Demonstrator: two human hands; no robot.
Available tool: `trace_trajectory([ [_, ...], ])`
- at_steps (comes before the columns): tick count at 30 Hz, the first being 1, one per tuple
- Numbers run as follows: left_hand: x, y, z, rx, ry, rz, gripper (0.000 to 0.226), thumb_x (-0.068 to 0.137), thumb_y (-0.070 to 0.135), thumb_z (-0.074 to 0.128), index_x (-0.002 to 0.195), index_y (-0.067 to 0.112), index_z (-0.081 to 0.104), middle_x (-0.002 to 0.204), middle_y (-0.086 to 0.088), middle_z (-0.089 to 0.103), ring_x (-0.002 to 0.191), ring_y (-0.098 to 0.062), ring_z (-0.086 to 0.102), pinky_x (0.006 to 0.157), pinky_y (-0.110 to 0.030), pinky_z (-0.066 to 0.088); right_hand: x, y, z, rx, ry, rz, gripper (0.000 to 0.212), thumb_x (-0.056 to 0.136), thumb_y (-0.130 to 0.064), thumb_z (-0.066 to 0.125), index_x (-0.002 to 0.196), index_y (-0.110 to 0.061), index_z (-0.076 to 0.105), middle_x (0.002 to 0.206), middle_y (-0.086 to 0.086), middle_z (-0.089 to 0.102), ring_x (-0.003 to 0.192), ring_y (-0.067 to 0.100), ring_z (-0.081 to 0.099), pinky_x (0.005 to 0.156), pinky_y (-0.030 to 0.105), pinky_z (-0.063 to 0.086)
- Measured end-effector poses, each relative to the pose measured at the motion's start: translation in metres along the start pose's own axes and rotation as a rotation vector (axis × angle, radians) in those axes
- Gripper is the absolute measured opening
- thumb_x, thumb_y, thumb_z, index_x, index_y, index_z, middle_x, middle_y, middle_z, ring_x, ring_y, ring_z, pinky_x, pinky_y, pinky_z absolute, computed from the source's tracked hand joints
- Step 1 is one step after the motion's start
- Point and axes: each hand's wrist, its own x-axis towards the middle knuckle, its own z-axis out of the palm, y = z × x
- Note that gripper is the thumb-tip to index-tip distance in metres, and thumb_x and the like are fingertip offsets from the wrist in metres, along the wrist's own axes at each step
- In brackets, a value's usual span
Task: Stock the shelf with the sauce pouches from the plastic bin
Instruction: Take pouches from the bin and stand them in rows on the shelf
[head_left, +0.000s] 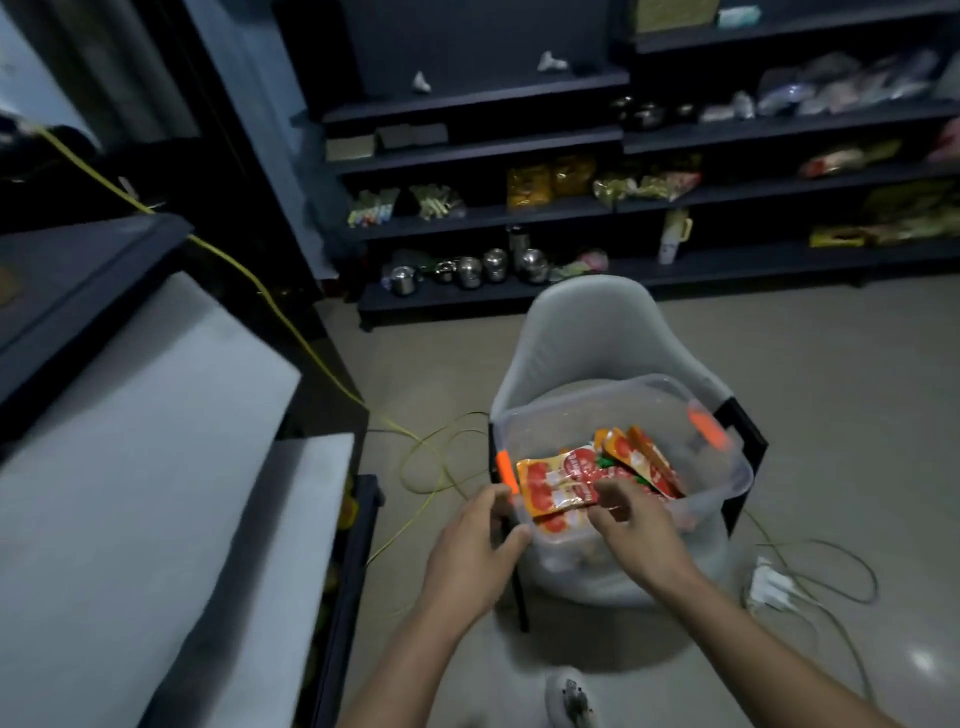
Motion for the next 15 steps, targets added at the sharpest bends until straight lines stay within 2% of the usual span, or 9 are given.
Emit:
trace_trajectory([
  [4, 0.1, -0.001, 0.047, -0.04, -0.115, -0.059, 0.039, 0.087, 0.032, 0.067, 0.124, 0.027, 0.055, 0.109, 0.01, 0.062, 0.101, -0.011, 0.062, 0.091, -0.03, 0.051, 0.076, 0.038, -0.007, 0.046, -0.019, 0.178, 0.026, 0.088, -0.006, 0.062, 0.115, -0.005, 0.063, 0.1, 0.003, 0.064, 0.097, 0.018, 0.06, 0.084, 0.024, 0.042],
  [6, 0.141, -0.005, 0.07, -0.073, -0.201, -0.104, 0.039, 0.088, 0.03, 0.067, 0.124, 0.025, 0.055, 0.106, 0.008, 0.06, 0.094, -0.011, 0.061, 0.089, -0.03, 0.052, 0.108, 0.055, -0.007, 0.071, -0.052, 0.274, 0.027, 0.09, -0.008, 0.06, 0.117, -0.007, 0.061, 0.103, 0.004, 0.063, 0.098, 0.018, 0.059, 0.086, 0.028, 0.045],
  [9, 0.203, -0.018, 0.101, -0.059, -0.267, -0.14, 0.04, 0.087, 0.028, 0.068, 0.125, 0.023, 0.056, 0.11, 0.004, 0.061, 0.088, -0.008, 0.057, 0.085, -0.027, 0.052, 0.153, 0.08, -0.002, 0.099, -0.095, 0.418, 0.029, 0.091, -0.011, 0.06, 0.121, -0.009, 0.059, 0.108, 0.005, 0.063, 0.105, 0.023, 0.06, 0.098, 0.04, 0.048],
  [11, 0.241, -0.028, 0.121, -0.036, -0.297, -0.154, 0.039, 0.088, 0.028, 0.068, 0.124, 0.02, 0.056, 0.108, 0.003, 0.061, 0.091, -0.011, 0.057, 0.088, -0.027, 0.05, 0.183, 0.099, 0.004, 0.087, -0.097, 0.513, 0.027, 0.09, -0.012, 0.061, 0.117, -0.011, 0.06, 0.114, 0.008, 0.064, 0.106, 0.026, 0.06, 0.098, 0.044, 0.047],
  [13, 0.274, -0.04, 0.142, -0.007, -0.332, -0.182, 0.037, 0.09, 0.03, 0.066, 0.123, 0.019, 0.055, 0.107, 0.003, 0.062, 0.1, -0.015, 0.059, 0.095, -0.035, 0.049, 0.207, 0.114, 0.011, 0.064, -0.109, 0.586, 0.014, 0.09, -0.013, 0.06, 0.104, -0.013, 0.058, 0.111, 0.009, 0.063, 0.102, 0.026, 0.058, 0.095, 0.038, 0.047],
  [15, 0.299, -0.055, 0.165, 0.066, -0.38, -0.212, 0.039, 0.091, 0.033, 0.063, 0.126, 0.02, 0.053, 0.113, 0.003, 0.062, 0.11, -0.018, 0.059, 0.101, -0.04, 0.047, 0.225, 0.131, 0.019, 0.037, -0.132, 0.649, 0.013, 0.092, -0.014, 0.058, 0.104, -0.013, 0.053, 0.106, 0.007, 0.058, 0.101, 0.027, 0.056, 0.09, 0.033, 0.042],
])
